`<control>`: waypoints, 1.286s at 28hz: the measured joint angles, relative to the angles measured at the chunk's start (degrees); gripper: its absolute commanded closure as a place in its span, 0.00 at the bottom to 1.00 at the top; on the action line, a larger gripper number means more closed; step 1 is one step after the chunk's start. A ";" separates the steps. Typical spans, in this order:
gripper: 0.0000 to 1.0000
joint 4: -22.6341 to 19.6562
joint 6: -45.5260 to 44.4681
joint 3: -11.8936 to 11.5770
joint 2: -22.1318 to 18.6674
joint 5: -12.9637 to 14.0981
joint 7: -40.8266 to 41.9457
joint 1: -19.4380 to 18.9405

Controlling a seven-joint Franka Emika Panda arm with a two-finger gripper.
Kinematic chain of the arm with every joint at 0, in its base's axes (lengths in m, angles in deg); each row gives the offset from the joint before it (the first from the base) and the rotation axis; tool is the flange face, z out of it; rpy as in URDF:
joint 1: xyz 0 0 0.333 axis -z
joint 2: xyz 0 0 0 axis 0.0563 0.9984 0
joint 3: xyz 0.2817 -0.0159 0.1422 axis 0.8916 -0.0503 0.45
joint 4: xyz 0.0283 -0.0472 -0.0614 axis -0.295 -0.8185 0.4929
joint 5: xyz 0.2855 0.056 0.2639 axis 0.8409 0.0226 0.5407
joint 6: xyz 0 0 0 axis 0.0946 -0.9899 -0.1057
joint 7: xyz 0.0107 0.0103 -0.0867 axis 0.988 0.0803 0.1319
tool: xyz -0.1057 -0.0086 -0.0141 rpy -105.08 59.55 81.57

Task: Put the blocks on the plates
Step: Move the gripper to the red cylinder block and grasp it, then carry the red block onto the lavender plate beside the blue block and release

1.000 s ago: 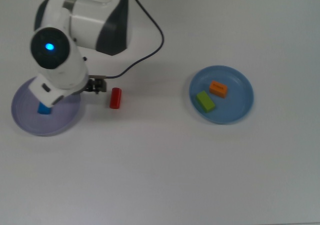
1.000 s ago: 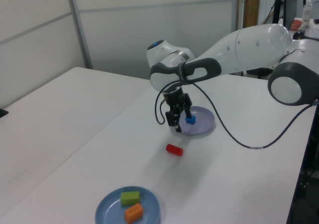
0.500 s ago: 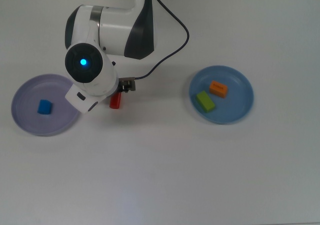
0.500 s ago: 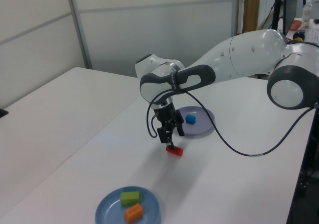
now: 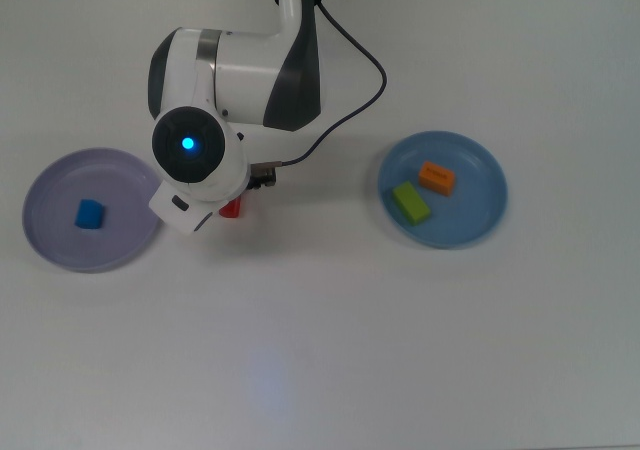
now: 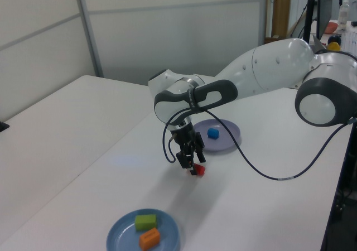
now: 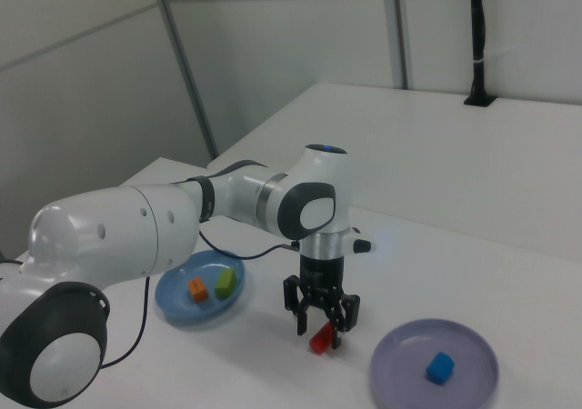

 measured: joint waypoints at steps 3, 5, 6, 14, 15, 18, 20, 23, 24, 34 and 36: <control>0.92 0.00 0.00 0.00 0.09 -0.01 0.00 -0.19; 1.00 0.00 0.01 0.00 0.11 -0.01 0.00 -0.23; 1.00 0.00 0.01 0.00 0.11 -0.02 0.00 -0.23; 1.00 0.09 0.03 0.00 0.11 -0.03 0.02 -0.23; 1.00 0.15 0.04 0.00 0.11 -0.03 0.02 -0.23; 1.00 0.57 0.08 -0.04 0.09 -0.03 0.02 -0.18; 1.00 1.12 0.10 -0.14 0.02 -0.03 0.02 -0.09; 1.00 1.96 0.11 -0.34 -0.35 0.00 0.02 0.20; 1.00 2.10 0.11 -0.41 -0.50 0.04 0.02 0.33; 1.00 2.36 0.11 -1.46 -2.35 0.08 0.06 4.66; 1.00 2.35 0.28 -2.19 -2.38 0.08 0.73 6.22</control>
